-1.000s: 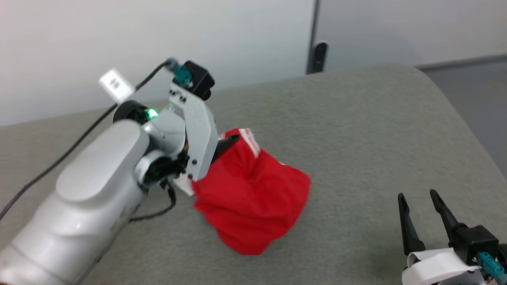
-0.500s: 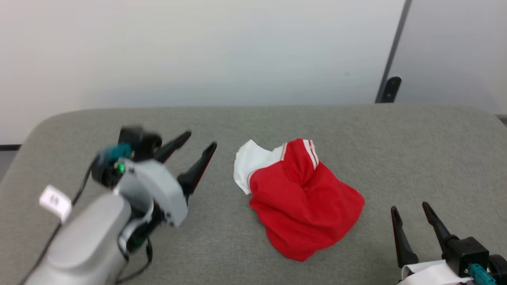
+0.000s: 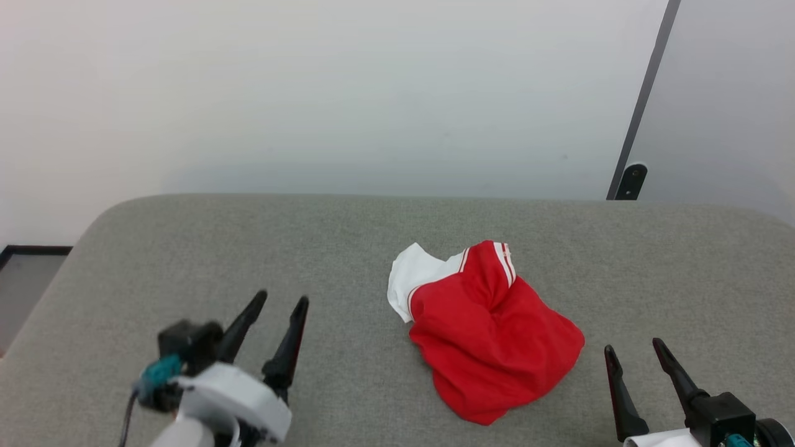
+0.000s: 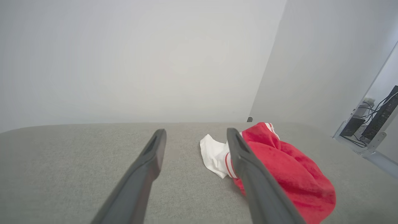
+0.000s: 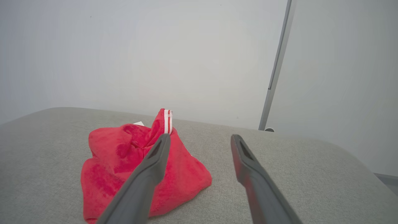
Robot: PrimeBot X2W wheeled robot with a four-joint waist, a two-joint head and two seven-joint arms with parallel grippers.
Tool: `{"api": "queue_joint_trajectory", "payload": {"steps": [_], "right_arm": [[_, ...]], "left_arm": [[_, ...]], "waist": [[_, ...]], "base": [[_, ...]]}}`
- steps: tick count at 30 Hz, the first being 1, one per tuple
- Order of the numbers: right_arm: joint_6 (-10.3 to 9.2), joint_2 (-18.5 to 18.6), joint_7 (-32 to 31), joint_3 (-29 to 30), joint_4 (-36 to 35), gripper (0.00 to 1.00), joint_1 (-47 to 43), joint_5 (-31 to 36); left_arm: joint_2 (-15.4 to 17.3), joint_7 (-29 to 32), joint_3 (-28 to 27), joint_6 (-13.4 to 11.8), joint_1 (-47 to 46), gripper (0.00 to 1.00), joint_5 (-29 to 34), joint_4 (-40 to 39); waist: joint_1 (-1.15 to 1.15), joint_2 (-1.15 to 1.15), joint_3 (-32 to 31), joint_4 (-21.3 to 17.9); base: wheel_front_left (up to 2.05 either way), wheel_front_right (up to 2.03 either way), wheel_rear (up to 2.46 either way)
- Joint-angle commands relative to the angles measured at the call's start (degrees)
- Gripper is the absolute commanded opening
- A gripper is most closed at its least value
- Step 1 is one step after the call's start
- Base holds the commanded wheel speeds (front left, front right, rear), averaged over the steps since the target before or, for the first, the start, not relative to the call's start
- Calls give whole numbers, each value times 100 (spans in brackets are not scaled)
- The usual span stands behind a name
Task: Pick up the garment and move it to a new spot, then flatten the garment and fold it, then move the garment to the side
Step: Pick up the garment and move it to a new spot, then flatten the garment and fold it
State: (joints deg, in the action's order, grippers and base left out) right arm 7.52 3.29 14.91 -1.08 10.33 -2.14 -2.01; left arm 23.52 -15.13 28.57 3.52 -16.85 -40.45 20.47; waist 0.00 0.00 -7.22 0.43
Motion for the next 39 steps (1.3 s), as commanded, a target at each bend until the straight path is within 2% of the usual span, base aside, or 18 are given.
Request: {"api": "queue_joint_trajectory", "payload": {"steps": [1,8,14,18,23,28,33,35,39], "right_arm": [[-6,-7,29,16,-20,100,-71,4],[-6,57,35,332,-173,100,-204,104],[-6,201,28,685,-263,100,-304,131],[-6,255,26,718,-297,100,-308,113],[-6,243,26,617,-307,100,-177,150],[-6,240,27,516,-275,100,-63,181],[-6,213,26,343,-239,100,51,169],[-6,187,27,271,-196,100,81,124],[-6,138,27,30,-168,100,187,87]], "left_arm": [[-71,2,-163,-38,194,100,118,-90],[-522,-2,-1643,42,1250,100,922,-661],[-699,-1,-2463,120,1796,100,1434,-881],[-865,-2,-2726,210,1947,100,1594,-981],[-962,-2,-2794,297,1975,100,1783,-970],[-999,-2,-2772,350,1868,100,1827,-963],[-728,287,-2684,380,1465,100,1606,-723],[-490,749,-2534,396,1181,100,1420,-620],[249,1983,-2066,392,443,100,777,-491]], "waist": [[0,0,-27,-18],[0,0,-96,-213],[0,0,-74,-526],[0,0,-40,-691],[0,0,27,-917],[0,0,137,-1380],[0,0,336,-1944],[0,0,427,-2140],[0,0,622,-2491]], "base": [[0,0,0],[0,0,0],[0,0,0],[0,0,0],[0,0,0],[0,0,0],[0,0,0],[0,0,0],[0,0,0]]}}
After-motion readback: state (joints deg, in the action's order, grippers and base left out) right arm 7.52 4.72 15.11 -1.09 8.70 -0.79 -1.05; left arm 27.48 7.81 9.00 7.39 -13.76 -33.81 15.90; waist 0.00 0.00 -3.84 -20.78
